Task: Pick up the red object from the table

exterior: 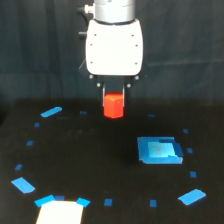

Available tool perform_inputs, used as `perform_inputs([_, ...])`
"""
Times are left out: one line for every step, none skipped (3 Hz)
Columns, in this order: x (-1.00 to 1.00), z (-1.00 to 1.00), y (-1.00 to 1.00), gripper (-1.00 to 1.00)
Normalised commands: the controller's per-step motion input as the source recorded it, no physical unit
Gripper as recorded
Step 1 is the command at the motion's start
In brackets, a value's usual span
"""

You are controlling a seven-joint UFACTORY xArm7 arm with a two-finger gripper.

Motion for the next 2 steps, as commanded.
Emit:
perform_inputs([0.04,-0.14,0.09,-0.94])
perform_inputs([0.04,0.44,0.23,-1.00])
